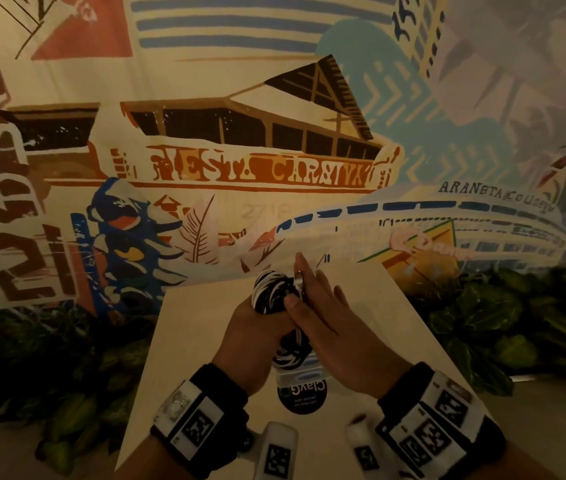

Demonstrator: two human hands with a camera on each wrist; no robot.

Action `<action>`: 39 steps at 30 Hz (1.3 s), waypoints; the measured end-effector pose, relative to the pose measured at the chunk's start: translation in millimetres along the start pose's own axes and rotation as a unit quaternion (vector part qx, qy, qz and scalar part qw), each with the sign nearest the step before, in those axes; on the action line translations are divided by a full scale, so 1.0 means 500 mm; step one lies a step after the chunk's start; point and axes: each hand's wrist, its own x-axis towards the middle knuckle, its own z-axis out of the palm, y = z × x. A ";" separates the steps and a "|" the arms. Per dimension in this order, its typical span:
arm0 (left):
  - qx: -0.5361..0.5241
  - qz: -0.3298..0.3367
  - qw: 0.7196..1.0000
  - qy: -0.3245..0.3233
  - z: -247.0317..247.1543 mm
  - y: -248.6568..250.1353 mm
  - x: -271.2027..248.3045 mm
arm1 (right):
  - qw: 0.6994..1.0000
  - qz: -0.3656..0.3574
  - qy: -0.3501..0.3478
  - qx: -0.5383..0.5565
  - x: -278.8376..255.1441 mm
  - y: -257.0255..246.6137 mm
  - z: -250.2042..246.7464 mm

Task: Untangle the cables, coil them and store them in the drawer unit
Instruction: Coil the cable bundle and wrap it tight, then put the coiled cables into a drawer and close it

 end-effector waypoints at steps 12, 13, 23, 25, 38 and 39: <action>-0.065 -0.023 0.998 -0.012 -0.031 0.025 0.008 | 0.968 0.076 -0.077 0.226 -0.022 0.055 0.022; -0.056 -0.016 0.998 -0.015 -0.030 0.025 0.006 | 0.954 0.086 -0.087 0.274 -0.027 0.059 0.024; 0.010 -0.062 0.998 -0.010 -0.047 -0.052 0.029 | 0.957 0.060 -0.033 0.283 -0.029 0.152 0.095; 0.060 -0.066 0.996 -0.008 -0.055 -0.078 0.040 | 0.963 0.091 -0.031 0.253 -0.030 0.174 0.106; 0.606 0.153 0.780 0.019 -0.086 -0.159 0.253 | 0.701 0.427 0.214 0.530 -0.037 0.496 0.175; 0.616 0.138 0.776 0.006 -0.084 -0.169 0.263 | 0.679 0.424 0.226 0.555 -0.025 0.509 0.183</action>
